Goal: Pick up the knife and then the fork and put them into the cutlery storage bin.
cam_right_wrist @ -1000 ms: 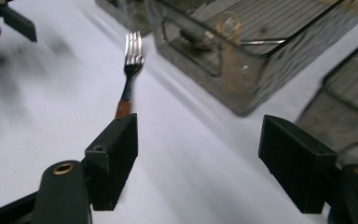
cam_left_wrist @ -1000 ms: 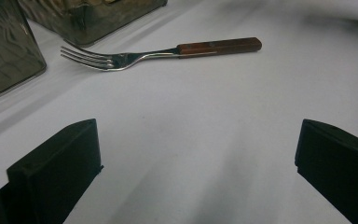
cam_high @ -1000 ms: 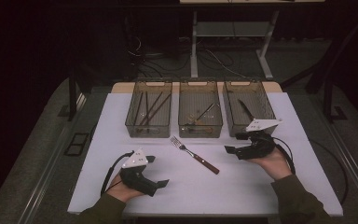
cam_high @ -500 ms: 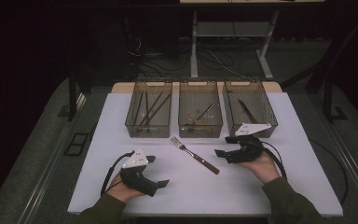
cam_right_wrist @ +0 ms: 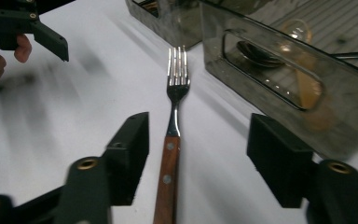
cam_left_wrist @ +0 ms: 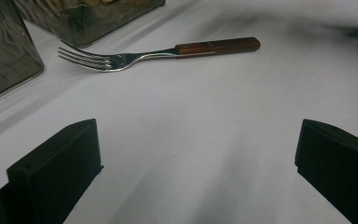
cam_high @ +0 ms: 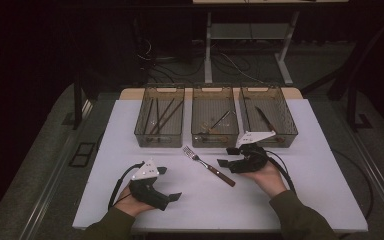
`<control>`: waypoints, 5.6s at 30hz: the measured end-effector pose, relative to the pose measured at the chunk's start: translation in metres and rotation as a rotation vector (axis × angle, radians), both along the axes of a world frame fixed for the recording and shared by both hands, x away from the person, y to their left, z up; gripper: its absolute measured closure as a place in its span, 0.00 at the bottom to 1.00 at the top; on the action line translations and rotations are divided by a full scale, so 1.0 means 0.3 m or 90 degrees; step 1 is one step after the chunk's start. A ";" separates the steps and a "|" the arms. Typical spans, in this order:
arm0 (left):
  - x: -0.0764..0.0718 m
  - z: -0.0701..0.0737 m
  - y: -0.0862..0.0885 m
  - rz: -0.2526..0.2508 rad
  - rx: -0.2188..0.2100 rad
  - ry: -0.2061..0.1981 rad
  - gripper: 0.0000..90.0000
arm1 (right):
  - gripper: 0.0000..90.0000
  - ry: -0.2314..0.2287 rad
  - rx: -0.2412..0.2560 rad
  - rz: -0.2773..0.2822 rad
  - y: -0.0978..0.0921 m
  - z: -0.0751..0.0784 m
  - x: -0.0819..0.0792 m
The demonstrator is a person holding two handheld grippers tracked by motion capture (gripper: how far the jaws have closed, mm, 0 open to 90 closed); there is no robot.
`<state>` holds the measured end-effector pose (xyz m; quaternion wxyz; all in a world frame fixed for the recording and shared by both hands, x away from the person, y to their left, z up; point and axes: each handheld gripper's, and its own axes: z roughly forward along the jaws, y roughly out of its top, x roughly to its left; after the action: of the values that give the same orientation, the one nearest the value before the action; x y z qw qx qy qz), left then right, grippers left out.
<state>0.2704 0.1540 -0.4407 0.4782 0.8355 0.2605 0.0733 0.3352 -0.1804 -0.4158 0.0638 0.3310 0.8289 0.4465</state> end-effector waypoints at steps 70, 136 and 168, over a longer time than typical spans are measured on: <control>0.000 0.000 -0.002 -0.003 0.002 0.000 0.00 | 0.87 0.002 -0.137 0.094 0.180 -0.084 0.020; 0.015 -0.013 0.002 -0.004 0.015 -0.008 0.00 | 0.86 -0.021 -0.043 0.032 -0.163 0.171 0.080; 0.015 -0.012 0.005 -0.002 0.016 -0.004 0.00 | 0.86 -0.019 -0.078 -0.110 -0.334 0.250 0.309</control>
<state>0.2749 0.1554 -0.4443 0.4684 0.8416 0.2571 0.0784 0.4278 -0.2805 -0.3408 0.1343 0.3905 0.8218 0.3926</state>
